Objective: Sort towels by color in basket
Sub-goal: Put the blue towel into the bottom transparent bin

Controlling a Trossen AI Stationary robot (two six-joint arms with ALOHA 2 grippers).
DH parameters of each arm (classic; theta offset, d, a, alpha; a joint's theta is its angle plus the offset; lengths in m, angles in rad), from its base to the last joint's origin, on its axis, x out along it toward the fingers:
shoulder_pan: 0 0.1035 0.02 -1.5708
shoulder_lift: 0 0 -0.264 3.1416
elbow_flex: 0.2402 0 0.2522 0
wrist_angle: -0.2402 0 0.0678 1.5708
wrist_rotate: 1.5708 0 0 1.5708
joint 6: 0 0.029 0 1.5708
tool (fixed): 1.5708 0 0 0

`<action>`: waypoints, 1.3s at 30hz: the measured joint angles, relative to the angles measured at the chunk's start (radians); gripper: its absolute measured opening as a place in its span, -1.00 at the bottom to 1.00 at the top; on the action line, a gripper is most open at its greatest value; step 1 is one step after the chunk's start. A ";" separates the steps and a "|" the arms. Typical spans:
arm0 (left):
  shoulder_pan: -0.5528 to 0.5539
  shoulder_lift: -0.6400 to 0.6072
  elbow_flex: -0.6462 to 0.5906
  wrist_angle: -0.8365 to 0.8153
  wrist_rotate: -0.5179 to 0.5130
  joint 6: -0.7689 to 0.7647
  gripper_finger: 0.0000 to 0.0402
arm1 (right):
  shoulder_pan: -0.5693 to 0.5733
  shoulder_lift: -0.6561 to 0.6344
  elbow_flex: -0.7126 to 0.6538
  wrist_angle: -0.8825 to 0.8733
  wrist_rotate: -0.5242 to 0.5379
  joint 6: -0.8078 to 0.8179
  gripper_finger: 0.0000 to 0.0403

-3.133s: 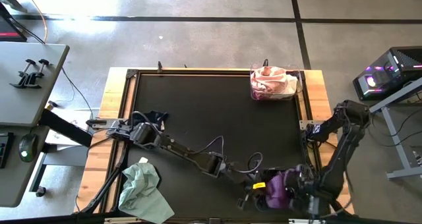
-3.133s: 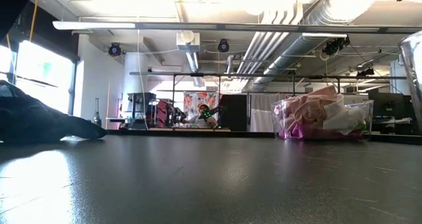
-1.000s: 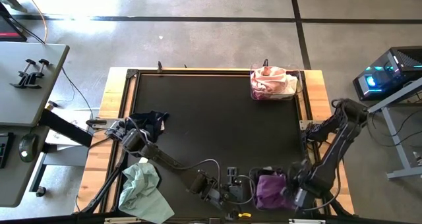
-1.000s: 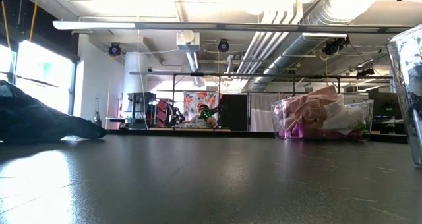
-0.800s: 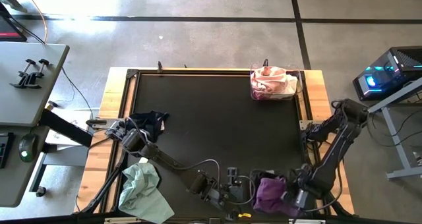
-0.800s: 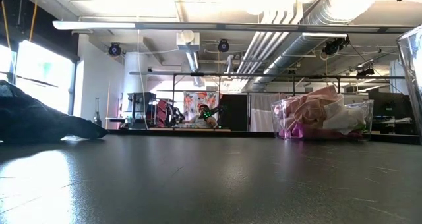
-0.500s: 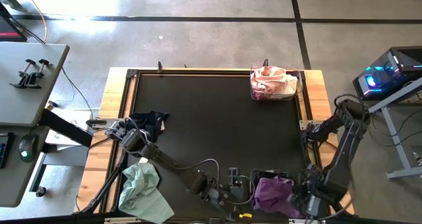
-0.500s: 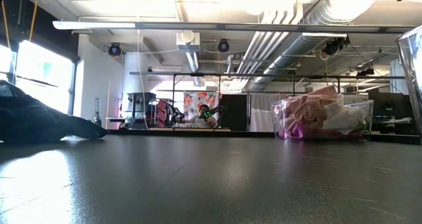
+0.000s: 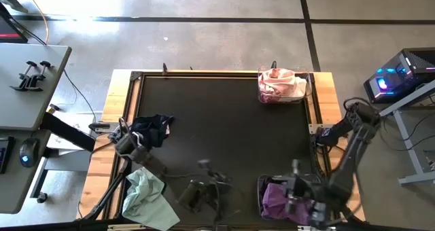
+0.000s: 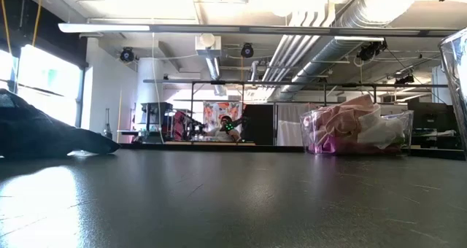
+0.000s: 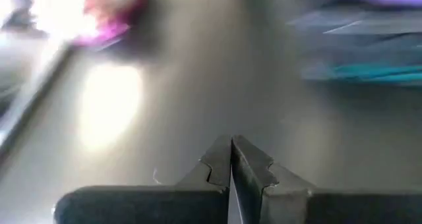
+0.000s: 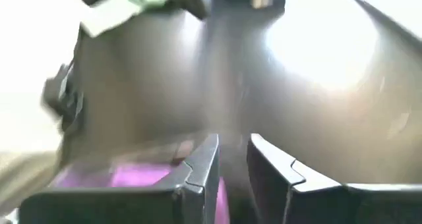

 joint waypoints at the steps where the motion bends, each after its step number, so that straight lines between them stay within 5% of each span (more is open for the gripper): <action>1: -0.007 -0.004 0.000 -0.119 -0.040 -0.118 -0.99 | -0.032 0.000 -0.014 0.064 0.022 -0.086 -0.63; 5: -0.023 -0.009 -0.007 -0.552 -0.040 -0.607 -0.89 | -0.182 0.000 -0.073 0.388 -0.004 -0.465 -0.55; 9: -0.010 -0.117 -0.163 -0.440 0.045 -0.596 -0.68 | -0.335 0.007 -0.172 0.863 -0.262 -0.828 -0.34; 13: 0.028 -0.229 -0.347 -0.546 0.176 -0.766 -0.43 | -0.445 0.036 -0.291 1.311 -0.576 -1.007 -0.15; 17: 0.087 -0.390 -0.581 -0.486 0.289 -0.819 -0.20 | -0.483 0.074 -0.376 1.569 -0.611 -1.058 -0.11; 28: 0.331 -0.701 -1.088 -0.308 0.523 -0.838 0.16 | -0.478 0.231 -0.386 1.701 -0.588 -1.013 -0.10; 39: 0.513 -0.724 -1.345 -0.085 0.646 -0.686 0.13 | -0.475 0.310 -0.376 1.732 -0.586 -0.994 -0.10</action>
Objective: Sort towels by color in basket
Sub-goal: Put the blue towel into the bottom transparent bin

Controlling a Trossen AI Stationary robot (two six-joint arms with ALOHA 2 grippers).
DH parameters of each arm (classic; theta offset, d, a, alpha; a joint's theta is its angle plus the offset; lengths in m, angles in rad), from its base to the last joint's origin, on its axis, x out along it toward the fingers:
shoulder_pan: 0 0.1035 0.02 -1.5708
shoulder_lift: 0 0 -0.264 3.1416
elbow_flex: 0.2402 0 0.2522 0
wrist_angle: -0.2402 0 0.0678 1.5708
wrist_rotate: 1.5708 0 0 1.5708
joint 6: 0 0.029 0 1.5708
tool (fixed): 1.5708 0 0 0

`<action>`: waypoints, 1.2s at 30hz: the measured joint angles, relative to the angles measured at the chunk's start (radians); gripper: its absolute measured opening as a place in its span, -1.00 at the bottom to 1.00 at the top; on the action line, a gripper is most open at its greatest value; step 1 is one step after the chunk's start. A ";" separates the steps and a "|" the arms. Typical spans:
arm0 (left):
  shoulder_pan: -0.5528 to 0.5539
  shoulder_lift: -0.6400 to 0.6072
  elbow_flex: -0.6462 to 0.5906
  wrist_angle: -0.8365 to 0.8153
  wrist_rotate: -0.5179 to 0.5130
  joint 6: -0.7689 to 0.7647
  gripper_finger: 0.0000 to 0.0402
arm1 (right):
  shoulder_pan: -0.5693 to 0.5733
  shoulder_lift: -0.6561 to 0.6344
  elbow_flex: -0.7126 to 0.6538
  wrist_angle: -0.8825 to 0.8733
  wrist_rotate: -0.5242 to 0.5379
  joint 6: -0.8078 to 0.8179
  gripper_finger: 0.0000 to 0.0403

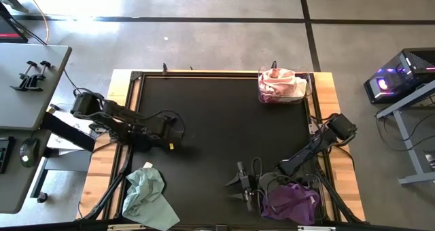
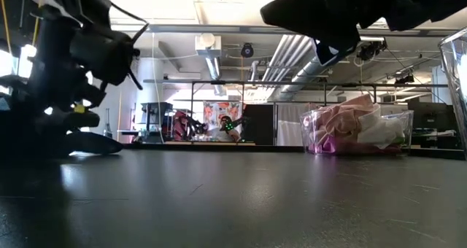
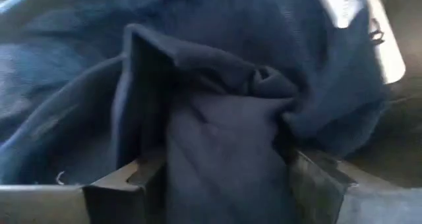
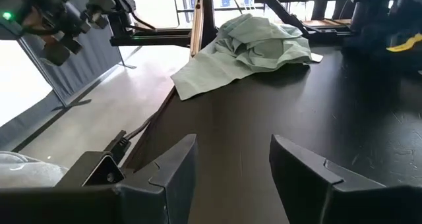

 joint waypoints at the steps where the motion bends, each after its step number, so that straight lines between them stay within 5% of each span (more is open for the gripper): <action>1: 0.011 -0.002 -0.015 0.031 0.004 0.023 0.10 | -0.002 0.000 0.000 -0.002 0.000 0.000 -0.10; 6: 0.042 -0.007 -0.046 0.115 0.031 0.154 -0.18 | -0.004 0.000 0.000 -0.007 0.000 0.000 -0.10; 13: -0.019 -0.001 0.036 0.278 0.078 0.205 -0.93 | 0.017 -0.002 0.000 -0.001 0.019 -0.008 -0.10; 20: -0.148 0.001 0.098 0.908 -0.112 0.402 -0.97 | 0.067 -0.105 0.000 -0.197 0.229 -0.027 -0.10; 26: -0.165 0.056 0.099 1.453 -0.027 0.715 -0.98 | 0.040 -0.178 0.000 -0.395 0.359 -0.081 -0.09; 36: -0.068 0.266 0.098 1.606 0.024 0.786 -0.99 | -0.098 -0.241 0.000 -0.454 0.367 -0.256 0.28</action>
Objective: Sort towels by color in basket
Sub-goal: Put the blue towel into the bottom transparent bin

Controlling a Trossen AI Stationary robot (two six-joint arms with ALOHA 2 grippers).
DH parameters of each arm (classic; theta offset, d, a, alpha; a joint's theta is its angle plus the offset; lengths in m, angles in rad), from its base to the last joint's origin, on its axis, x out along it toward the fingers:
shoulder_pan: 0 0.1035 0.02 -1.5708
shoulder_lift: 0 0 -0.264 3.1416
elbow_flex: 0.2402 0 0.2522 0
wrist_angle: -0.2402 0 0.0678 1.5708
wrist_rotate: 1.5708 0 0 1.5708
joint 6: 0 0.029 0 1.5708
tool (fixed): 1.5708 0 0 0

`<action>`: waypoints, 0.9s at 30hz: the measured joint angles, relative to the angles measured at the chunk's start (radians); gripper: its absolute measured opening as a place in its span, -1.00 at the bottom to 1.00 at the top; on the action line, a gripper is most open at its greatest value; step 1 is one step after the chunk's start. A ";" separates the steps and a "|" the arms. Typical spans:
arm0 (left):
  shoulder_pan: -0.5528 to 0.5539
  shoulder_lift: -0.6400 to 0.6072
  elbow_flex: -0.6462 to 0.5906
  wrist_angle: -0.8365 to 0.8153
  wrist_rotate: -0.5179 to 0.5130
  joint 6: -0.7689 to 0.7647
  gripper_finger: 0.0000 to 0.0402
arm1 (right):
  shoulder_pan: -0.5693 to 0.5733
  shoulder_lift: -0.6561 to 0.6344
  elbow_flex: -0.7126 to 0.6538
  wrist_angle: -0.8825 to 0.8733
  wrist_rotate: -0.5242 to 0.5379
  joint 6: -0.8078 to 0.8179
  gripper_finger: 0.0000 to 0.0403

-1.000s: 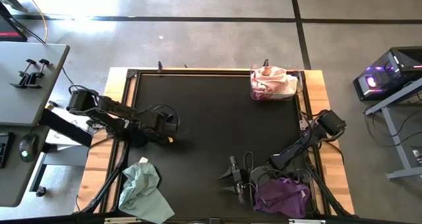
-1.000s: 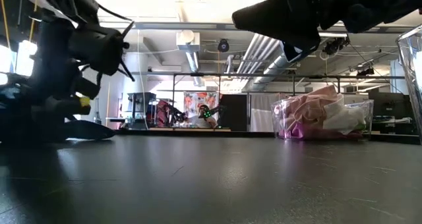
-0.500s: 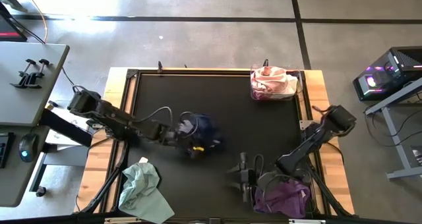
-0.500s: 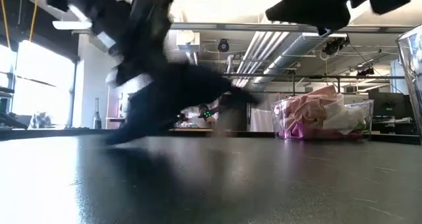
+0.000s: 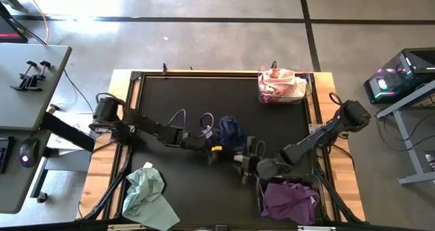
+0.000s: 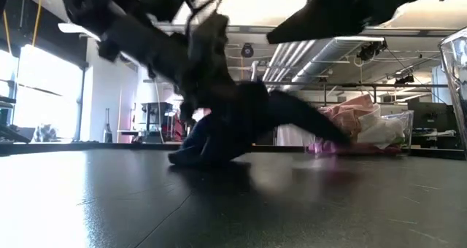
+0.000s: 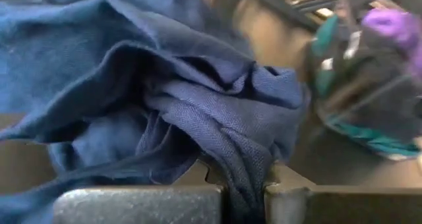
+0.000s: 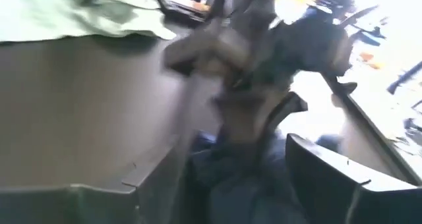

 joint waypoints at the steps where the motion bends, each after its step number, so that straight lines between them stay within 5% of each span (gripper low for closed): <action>1: 0.011 0.022 0.000 0.015 0.016 0.004 -0.99 | -0.021 0.000 0.000 0.000 0.001 -0.008 0.30; 5: 0.037 0.091 0.000 0.123 0.074 0.053 -0.99 | -0.115 0.000 0.000 -0.056 -0.058 -0.008 0.33; 12: 0.039 0.119 0.001 0.248 0.103 0.232 -1.00 | -0.239 0.001 0.000 -0.201 -0.327 0.013 0.33; 21: 0.056 0.114 0.000 0.351 0.148 0.302 -1.00 | -0.239 0.039 0.000 -0.201 -0.317 0.102 0.30; 27: 0.038 0.113 0.000 0.442 0.158 0.373 -1.00 | -0.179 0.115 0.000 -0.051 -0.209 0.039 0.00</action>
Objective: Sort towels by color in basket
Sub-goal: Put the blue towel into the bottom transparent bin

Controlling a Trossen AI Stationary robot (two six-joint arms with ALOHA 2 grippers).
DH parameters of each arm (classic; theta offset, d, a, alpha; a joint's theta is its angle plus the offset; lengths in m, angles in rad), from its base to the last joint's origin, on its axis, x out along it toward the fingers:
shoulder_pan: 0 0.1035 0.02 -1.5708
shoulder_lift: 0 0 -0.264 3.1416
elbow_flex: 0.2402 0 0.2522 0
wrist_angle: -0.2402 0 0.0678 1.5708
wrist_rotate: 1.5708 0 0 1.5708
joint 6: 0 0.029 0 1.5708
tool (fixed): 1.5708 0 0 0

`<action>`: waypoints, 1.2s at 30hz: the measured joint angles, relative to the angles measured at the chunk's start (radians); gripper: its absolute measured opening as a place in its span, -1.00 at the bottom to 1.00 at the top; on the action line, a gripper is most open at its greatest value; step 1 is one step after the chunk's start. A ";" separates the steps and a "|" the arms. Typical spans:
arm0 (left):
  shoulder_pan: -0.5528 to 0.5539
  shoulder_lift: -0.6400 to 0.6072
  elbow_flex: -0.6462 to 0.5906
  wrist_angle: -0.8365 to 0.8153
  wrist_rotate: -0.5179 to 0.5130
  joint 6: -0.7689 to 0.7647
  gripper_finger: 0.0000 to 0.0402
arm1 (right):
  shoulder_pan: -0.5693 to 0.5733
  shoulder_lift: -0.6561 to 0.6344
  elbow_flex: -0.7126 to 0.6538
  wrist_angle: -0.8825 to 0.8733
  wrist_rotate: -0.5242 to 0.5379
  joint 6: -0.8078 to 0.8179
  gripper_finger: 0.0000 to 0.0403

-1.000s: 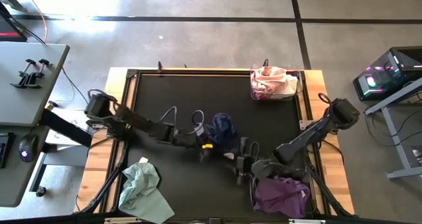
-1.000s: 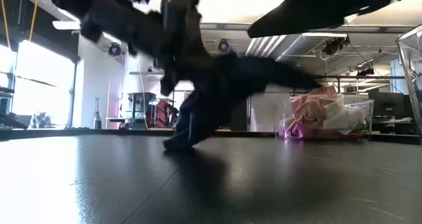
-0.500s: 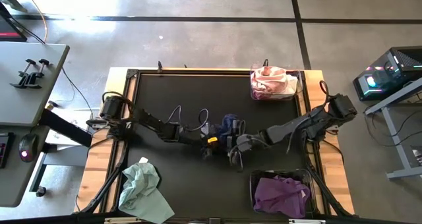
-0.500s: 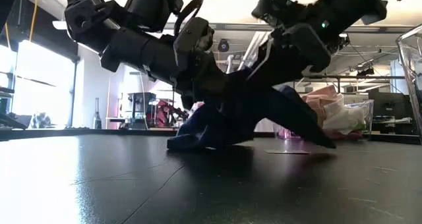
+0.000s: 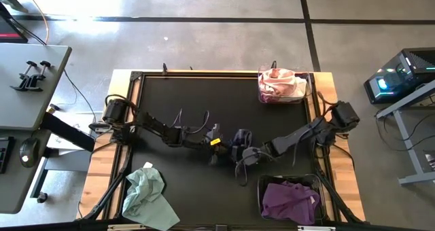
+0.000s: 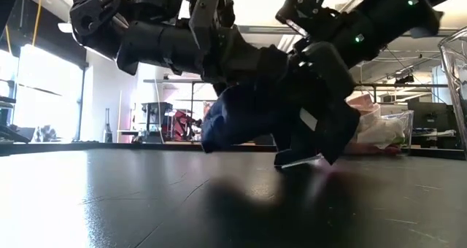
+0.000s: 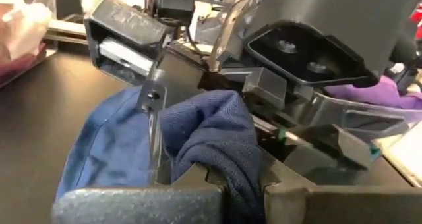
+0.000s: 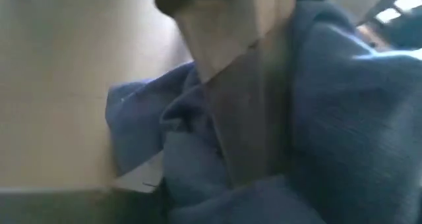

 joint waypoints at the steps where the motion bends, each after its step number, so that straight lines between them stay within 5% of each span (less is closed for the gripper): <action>1: 0.000 -0.001 0.000 0.003 0.000 0.006 -0.99 | 0.011 0.004 0.000 0.007 0.041 0.000 -0.07; 5: 0.012 -0.029 0.002 0.000 -0.001 -0.024 -0.90 | 0.050 -0.010 0.000 0.001 0.227 0.016 -0.41; 11: 0.026 -0.098 0.003 -0.115 0.005 0.014 -0.59 | 0.057 -0.085 0.000 -0.129 0.174 0.136 -0.83; 16: 0.033 -0.210 0.003 -0.378 -0.042 -0.005 -0.41 | 0.114 -0.184 0.000 -0.324 0.134 0.304 -0.83; 20: 0.006 -0.263 0.002 -0.540 -0.175 -0.010 -0.40 | 0.223 -0.314 0.014 -0.418 0.040 0.382 -0.82; 24: -0.029 -0.264 0.002 -0.569 -0.296 0.004 -0.40 | 0.362 -0.437 0.116 -0.605 0.021 0.510 -0.81; 30: -0.061 -0.242 0.002 -0.566 -0.318 0.006 -0.41 | 0.555 -0.478 0.326 -0.991 -0.006 0.931 -0.83; 36: -0.094 -0.213 0.002 -0.562 -0.338 -0.012 -0.41 | 0.682 -0.477 0.282 -1.118 -0.030 1.324 -0.81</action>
